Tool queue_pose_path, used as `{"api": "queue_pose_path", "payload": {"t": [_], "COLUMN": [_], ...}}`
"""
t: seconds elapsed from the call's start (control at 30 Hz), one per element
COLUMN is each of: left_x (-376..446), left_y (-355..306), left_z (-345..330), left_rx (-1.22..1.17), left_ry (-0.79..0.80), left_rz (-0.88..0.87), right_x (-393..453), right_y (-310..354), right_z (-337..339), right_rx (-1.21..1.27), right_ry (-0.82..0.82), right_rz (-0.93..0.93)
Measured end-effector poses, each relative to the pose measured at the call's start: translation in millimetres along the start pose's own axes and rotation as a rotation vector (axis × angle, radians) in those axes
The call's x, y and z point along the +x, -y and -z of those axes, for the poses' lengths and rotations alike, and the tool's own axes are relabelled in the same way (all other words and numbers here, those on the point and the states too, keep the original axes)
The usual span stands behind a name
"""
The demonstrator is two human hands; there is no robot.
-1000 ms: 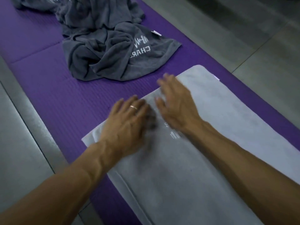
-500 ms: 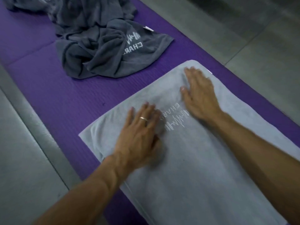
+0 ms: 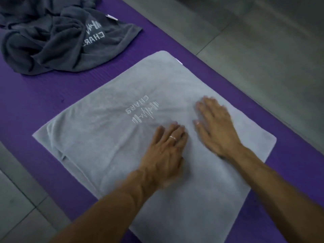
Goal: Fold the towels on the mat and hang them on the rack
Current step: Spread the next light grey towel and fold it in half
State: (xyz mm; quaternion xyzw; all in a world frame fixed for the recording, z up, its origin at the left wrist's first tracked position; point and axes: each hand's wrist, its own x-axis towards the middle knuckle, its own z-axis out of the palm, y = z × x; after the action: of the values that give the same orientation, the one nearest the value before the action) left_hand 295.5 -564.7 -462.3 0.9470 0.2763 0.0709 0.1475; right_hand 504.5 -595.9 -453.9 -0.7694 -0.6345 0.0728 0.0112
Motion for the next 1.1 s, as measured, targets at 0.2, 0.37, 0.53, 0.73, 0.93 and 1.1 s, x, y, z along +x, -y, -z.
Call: {"api": "queue_pose_path", "payload": {"t": [0.2,0.37,0.53,0.73,0.93,1.1], "left_x": [-23.8,-21.6,-56.7,-75.7,-79.0,-63.9], "left_y": [-37.2,-73.3,-121.9,-128.5,-128.0,-94.6], "left_z": [-29.1,-31.2,-51.8,-47.9,-28.6,12.0], "left_rx": [0.055,0.025,0.016,0.044,-0.390,-0.775], "left_ry": [0.094,0.084,0.167,0.257,0.030,0.126], "left_rz": [0.140,0.081,0.003,-0.083,-0.010,0.412], "right_x": [-66.7,-84.4,-142.0,-128.8,-160.8,-175.5], "right_y": [-87.7,-86.7,-73.5,-127.9,-90.1,-85.6], "right_z": [-1.7,8.6,-15.0,12.4,4.2,1.4], "right_rx": [-0.130,-0.097,-0.057,0.015,0.095,0.122], "right_ry": [0.165,0.066,0.149,0.235,-0.009,0.044], "right_rz": [-0.276,-0.259,-0.150,-0.576,-0.320,-0.186]}}
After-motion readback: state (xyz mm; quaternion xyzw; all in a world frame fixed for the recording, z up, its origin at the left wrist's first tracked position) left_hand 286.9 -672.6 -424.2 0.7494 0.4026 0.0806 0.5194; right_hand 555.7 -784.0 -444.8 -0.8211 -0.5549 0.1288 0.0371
